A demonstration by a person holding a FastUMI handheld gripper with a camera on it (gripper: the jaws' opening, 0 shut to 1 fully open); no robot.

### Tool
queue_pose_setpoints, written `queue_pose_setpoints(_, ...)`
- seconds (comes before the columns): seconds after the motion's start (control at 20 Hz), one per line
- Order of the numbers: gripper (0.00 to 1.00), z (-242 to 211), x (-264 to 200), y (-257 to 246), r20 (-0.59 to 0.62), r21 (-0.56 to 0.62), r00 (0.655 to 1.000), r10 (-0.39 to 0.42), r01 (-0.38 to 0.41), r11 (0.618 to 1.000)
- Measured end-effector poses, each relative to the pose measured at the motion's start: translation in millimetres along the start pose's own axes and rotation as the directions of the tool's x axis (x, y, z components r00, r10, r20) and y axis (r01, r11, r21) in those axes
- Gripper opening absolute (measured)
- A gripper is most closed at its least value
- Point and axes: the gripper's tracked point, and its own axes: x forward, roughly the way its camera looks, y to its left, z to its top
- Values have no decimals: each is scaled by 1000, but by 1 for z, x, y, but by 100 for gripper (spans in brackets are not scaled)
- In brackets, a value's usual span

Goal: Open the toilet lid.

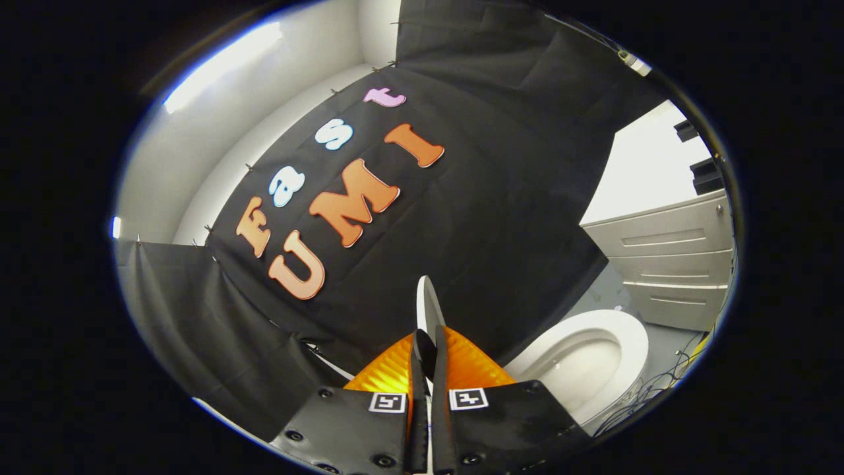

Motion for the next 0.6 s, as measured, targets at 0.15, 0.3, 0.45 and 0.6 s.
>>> queue_pose_setpoints(0.15, 10, -9, 2, 28, -9, -29, 1000, 23, -23, 999)
queue_pose_setpoints(0.3, 11, -15, 8, 54, 4, -60, 999, 47, -47, 997)
queue_pose_setpoints(0.45, 10, -26, 10, 78, 0, -76, 998, 67, -67, 995)
queue_pose_setpoints(0.6, 11, -41, 10, 103, -24, -118, 995, 93, -95, 988)
